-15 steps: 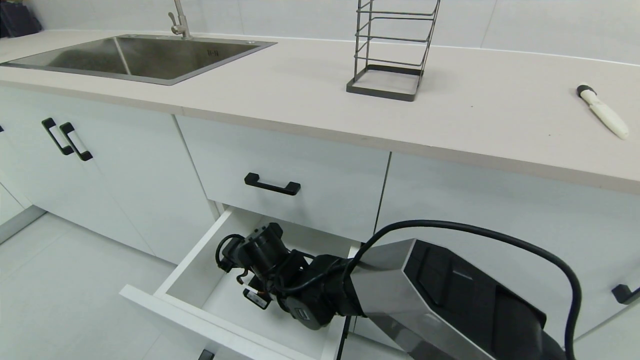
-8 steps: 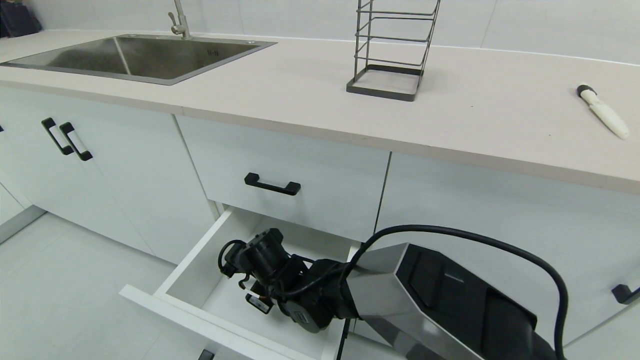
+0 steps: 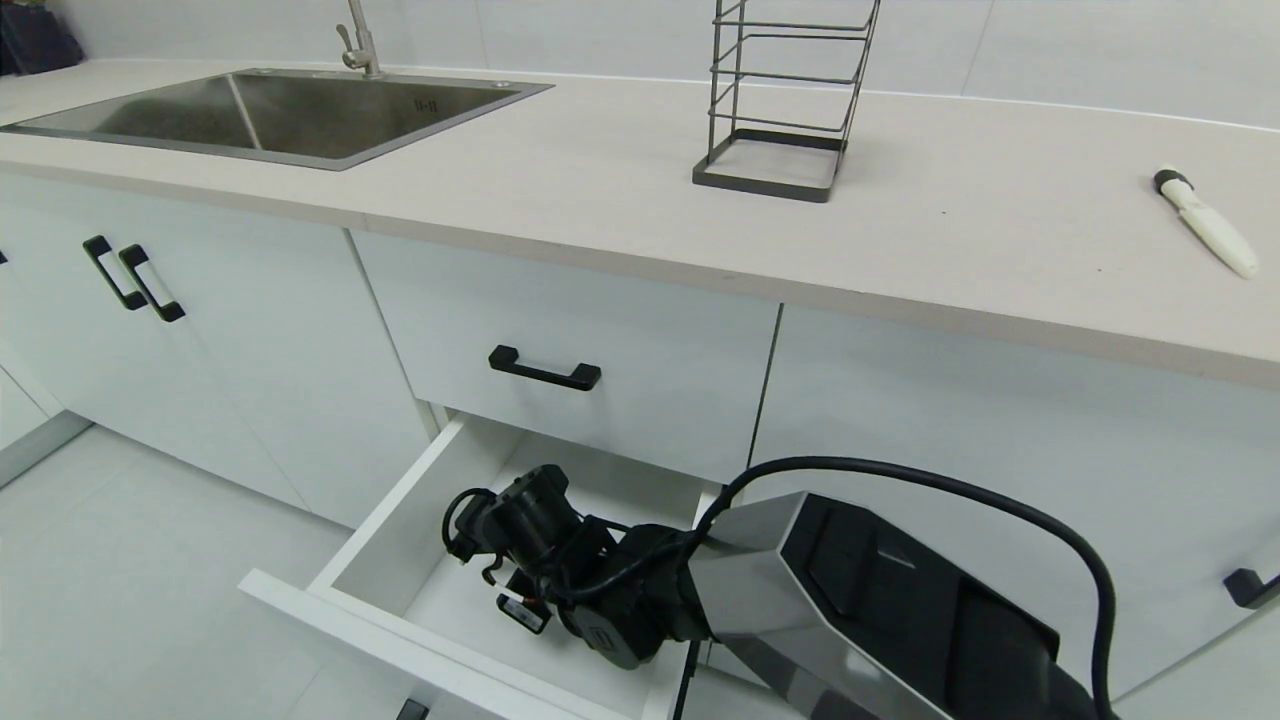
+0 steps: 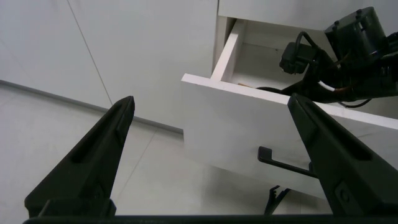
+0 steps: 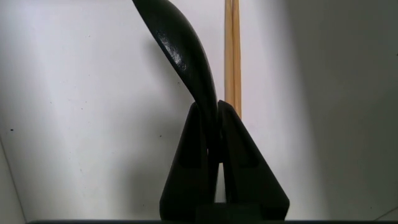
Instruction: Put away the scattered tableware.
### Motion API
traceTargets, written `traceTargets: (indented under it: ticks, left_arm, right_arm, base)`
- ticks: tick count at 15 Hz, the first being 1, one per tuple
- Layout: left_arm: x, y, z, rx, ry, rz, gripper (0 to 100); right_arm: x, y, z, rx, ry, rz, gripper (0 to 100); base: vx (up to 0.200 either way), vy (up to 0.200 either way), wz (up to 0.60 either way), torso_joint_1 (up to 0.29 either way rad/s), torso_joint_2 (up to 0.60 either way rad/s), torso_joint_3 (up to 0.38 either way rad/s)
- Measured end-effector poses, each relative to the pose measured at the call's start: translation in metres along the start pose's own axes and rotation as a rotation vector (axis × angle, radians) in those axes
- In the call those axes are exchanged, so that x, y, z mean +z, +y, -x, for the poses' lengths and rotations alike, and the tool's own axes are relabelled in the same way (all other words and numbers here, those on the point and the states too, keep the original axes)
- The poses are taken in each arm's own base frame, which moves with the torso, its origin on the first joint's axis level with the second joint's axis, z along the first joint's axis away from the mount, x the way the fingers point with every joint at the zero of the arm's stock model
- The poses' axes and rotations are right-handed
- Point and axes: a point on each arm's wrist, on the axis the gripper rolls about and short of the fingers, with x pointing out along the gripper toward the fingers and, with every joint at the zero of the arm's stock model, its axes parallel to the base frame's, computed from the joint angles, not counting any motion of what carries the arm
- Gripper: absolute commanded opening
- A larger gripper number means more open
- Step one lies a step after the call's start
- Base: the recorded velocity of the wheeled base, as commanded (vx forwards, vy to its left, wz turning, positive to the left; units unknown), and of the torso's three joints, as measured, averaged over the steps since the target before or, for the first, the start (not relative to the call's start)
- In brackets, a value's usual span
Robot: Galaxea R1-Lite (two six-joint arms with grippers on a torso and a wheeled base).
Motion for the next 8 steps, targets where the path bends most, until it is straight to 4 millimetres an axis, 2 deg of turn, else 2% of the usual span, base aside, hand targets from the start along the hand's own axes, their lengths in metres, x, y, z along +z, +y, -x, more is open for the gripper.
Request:
traceTargets:
  ticks: [4,5,8]
  left_arm:
    - [0.0,0.0,0.0,0.0,0.0,0.0,100]
    - [0.0,0.0,0.0,0.0,0.0,0.0,100]
    - [0.0,0.0,0.0,0.0,0.0,0.0,100]
  right_arm:
    - [-0.0012,0.0015,-0.0038,0.003,-0.001,-0.003,0]
    - [-0.002,0.0021,-0.0047,0.005,0.0,-0.003,100]
    - [-0.0038,0.0032,-0.0064,0.01,0.004,-0.001,100]
  base:
    - [0.0,0.0,0.0,0.0,0.0,0.0]
    - [0.0,0.0,0.0,0.0,0.0,0.0]
    - [0.0,0.0,0.0,0.0,0.0,0.0]
